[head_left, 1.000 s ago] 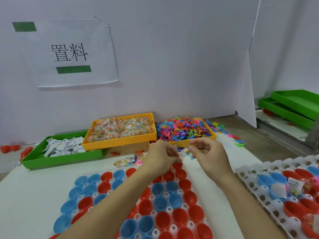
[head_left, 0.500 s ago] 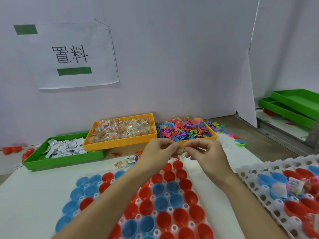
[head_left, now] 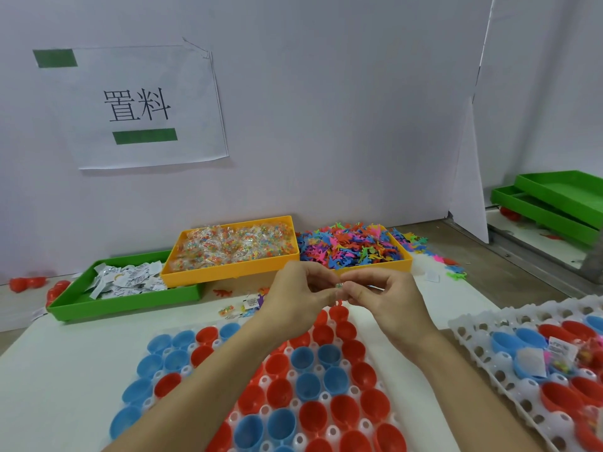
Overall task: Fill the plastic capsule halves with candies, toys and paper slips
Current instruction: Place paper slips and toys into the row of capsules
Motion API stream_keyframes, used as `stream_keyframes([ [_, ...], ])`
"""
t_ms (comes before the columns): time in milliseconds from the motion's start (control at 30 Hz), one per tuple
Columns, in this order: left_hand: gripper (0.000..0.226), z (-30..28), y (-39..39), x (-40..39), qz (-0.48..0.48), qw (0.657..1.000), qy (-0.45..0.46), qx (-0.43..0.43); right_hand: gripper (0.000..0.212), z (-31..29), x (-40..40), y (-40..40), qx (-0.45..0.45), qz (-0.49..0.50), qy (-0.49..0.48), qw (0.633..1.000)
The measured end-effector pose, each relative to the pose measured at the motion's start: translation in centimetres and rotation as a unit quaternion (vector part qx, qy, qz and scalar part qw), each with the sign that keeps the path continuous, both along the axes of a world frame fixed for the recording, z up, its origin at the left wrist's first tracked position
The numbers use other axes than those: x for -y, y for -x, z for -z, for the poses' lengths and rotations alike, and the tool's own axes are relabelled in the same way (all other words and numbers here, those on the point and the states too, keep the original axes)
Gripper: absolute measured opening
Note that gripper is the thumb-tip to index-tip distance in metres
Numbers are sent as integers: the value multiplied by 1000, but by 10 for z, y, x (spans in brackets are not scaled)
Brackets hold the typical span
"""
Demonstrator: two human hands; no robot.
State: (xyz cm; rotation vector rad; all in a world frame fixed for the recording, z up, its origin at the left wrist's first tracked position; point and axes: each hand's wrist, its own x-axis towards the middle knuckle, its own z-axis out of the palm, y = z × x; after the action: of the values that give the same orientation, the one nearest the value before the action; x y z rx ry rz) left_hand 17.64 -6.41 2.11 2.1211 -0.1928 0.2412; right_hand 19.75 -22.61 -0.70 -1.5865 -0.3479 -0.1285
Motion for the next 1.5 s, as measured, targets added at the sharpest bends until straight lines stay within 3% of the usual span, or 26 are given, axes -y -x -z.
stream_keyframes([
  [200,16,0,3,-1,3,998,48,-40,20,0,0,2,3,7,-16,1000],
  [367,15,-6,4,-2,-13,999,34,-23,14,0,-5,3,-7,15,-52,999],
  [500,4,-7,5,-4,-31,998,50,-7,12,-8,-9,3,-7,2,-14,1000],
  [600,8,-7,3,-4,-51,997,56,-10,15,-19,-7,-4,7,-23,67,997],
  [733,16,-2,0,0,-58,998,25,-20,16,-22,-4,-12,18,-29,146,989],
  [900,16,1,-4,3,-41,998,-50,14,30,-15,-1,-12,49,11,171,984],
  [1267,32,6,2,-10,-6,979,-202,19,32,-11,2,-9,27,16,237,971],
  [1500,30,12,-1,-1,24,976,-216,21,26,-8,-2,-7,26,21,292,956],
])
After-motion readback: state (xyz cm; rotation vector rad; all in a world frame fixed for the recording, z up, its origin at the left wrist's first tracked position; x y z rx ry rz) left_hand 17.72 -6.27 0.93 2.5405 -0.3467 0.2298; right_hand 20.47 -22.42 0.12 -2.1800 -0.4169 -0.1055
